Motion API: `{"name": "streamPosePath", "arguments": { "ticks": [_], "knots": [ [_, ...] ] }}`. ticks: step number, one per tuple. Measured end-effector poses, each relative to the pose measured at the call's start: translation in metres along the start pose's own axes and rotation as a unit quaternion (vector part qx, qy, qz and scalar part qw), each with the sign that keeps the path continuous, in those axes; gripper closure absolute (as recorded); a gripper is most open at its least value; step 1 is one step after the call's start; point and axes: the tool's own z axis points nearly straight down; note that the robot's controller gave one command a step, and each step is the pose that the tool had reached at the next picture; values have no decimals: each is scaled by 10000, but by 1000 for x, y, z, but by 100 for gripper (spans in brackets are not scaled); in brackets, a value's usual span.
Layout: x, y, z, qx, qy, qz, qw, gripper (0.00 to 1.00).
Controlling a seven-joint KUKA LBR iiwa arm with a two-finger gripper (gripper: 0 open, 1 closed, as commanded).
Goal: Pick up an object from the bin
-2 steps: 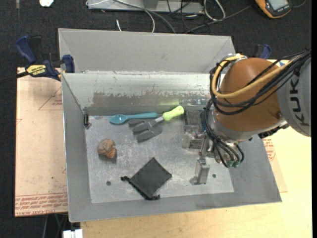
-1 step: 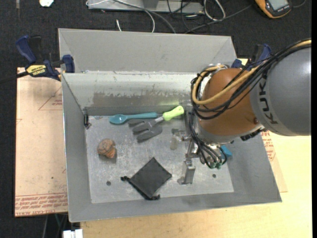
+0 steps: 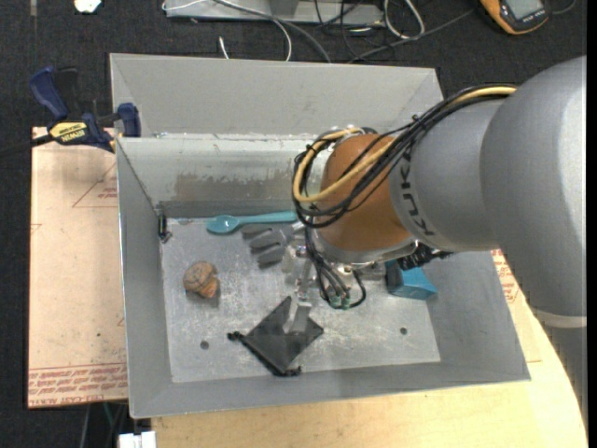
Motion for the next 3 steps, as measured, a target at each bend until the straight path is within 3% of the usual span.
{"name": "streamPosePath", "arguments": {
  "ticks": [1, 2, 3],
  "knots": [
    [52, 40, 16, 14, 83, 284, 9996, 0],
    [68, 45, 20, 13, 41, 258, 9997, 0],
    [67, 33, 16, 11, 54, 547, 9985, 100]
  ]
}}
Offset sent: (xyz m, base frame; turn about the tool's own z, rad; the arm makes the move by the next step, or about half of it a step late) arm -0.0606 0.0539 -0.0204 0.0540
